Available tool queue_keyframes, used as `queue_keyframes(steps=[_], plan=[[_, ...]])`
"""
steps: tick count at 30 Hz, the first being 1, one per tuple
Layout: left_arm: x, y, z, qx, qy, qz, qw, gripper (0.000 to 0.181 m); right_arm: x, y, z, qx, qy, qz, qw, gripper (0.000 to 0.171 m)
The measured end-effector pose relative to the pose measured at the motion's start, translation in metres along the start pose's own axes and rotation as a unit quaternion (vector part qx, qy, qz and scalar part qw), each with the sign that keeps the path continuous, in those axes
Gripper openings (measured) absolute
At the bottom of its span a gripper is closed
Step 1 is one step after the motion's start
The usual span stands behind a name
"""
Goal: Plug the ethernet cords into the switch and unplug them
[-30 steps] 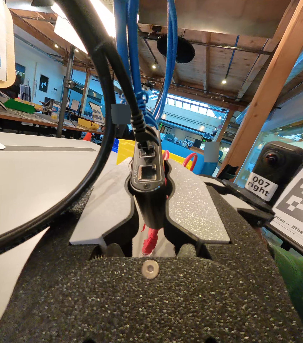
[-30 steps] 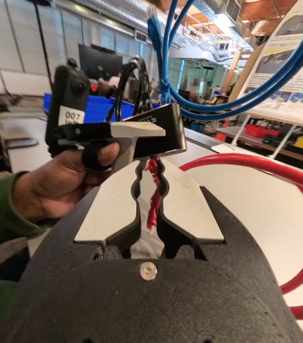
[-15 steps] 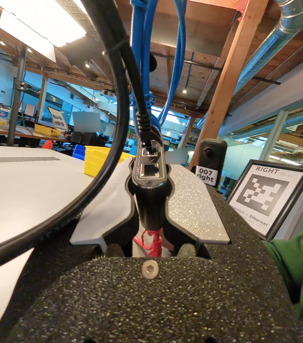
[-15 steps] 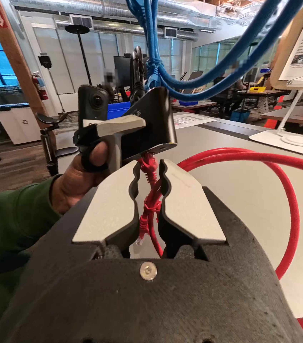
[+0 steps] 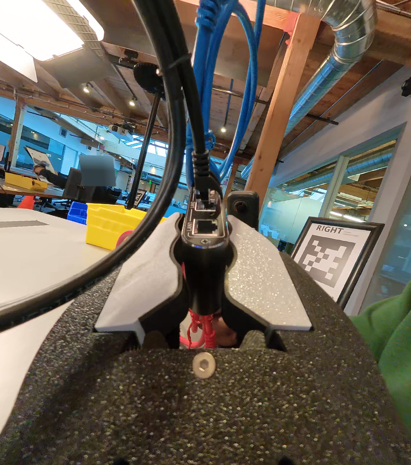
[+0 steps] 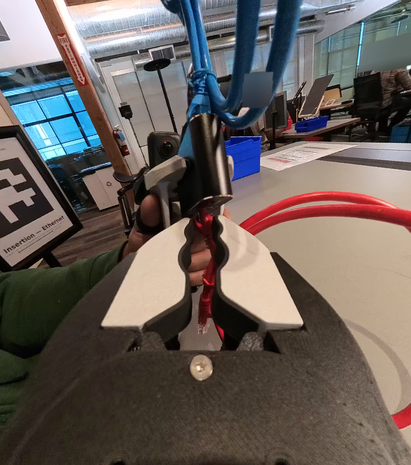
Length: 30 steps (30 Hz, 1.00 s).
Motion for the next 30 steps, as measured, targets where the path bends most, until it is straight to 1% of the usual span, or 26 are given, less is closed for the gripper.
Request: queue_keyframes(steps=[2, 6, 9, 10, 11, 13, 14, 17, 20, 21, 22, 23, 25, 27, 28, 30], plan=[[0.0004, 0.0019, 0.0005, -0.004, 0.0, 0.008, 1.0, 0.032, 0.0007, -0.0021, 0.0001, 0.002, -0.006, -0.009, 1.0, 0.015], [0.0024, 0.0041, 0.001, -0.01, 0.007, 0.016, 1.0, 0.032, 0.004, -0.0084, 0.0025, 0.003, -0.022, -0.041, 0.999, 0.025], [0.0014, 0.0085, 0.0027, -0.024, 0.003, 0.023, 0.999, 0.031, 0.0028, -0.0061, 0.0074, -0.029, -0.042, -0.076, 0.996, 0.028], [0.0015, 0.0095, 0.0027, -0.024, 0.003, 0.03, 0.999, 0.031, 0.0016, -0.0056, 0.0087, -0.033, -0.046, -0.089, 0.994, 0.03], [0.0018, 0.0095, 0.0023, -0.022, 0.002, 0.036, 0.999, 0.031, 0.0006, -0.006, 0.0094, -0.03, -0.046, -0.09, 0.994, 0.028], [0.0024, 0.0092, 0.0016, -0.022, 0.006, 0.032, 0.999, 0.031, -0.0016, -0.0065, 0.0096, -0.017, -0.046, -0.076, 0.996, 0.025], [0.0028, 0.0092, 0.0013, -0.024, 0.008, 0.028, 0.999, 0.028, -0.0022, -0.0069, 0.0091, -0.009, -0.043, -0.067, 0.997, 0.023], [0.0055, 0.0088, 0.0, -0.027, 0.02, 0.018, 0.999, 0.031, -0.0012, -0.008, 0.0059, 0.019, -0.026, -0.031, 0.999, 0.017], [0.0052, 0.0097, 0.0005, -0.032, 0.021, 0.012, 0.999, 0.031, -0.0007, -0.0074, 0.0039, 0.034, -0.017, -0.005, 0.999, 0.016], [0.005, 0.0095, 0.0008, -0.032, 0.021, 0.011, 0.999, 0.028, -0.0009, -0.0071, 0.0036, 0.034, -0.016, -0.003, 0.999, 0.016], [0.0049, 0.0095, 0.0008, -0.031, 0.021, 0.011, 0.999, 0.031, -0.0013, -0.007, 0.0037, 0.033, -0.014, -0.001, 0.999, 0.016], [0.0049, 0.0095, 0.0008, -0.032, 0.022, 0.01, 0.999, 0.028, -0.0016, -0.0071, 0.0038, 0.032, -0.013, 0.002, 0.999, 0.016], [0.0049, 0.0097, 0.0008, -0.032, 0.023, 0.008, 0.999, 0.031, -0.0019, -0.0077, 0.0038, 0.03, -0.01, 0.002, 0.999, 0.016], [0.0048, 0.0098, 0.0011, -0.031, 0.022, 0.009, 0.999, 0.029, -0.0018, -0.0078, 0.0038, 0.027, -0.01, 0.001, 1.0, 0.016], [0.0047, 0.0099, 0.0011, -0.031, 0.022, 0.009, 0.999, 0.031, -0.0017, -0.0079, 0.0036, 0.025, -0.01, 0.0, 1.0, 0.016], [0.0047, 0.0099, 0.001, -0.032, 0.022, 0.01, 0.999, 0.031, -0.0016, -0.0081, 0.0037, 0.02, -0.009, -0.005, 1.0, 0.016]])
Point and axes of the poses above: each gripper's, where its closed fingertips meet, z out along the fingers, x out of its top, y = z × x across the jaws, the point moved 5 cm from there along -z, back along the fingers, and after that the axes turned 8 degrees about y, right-handed, at the moved point
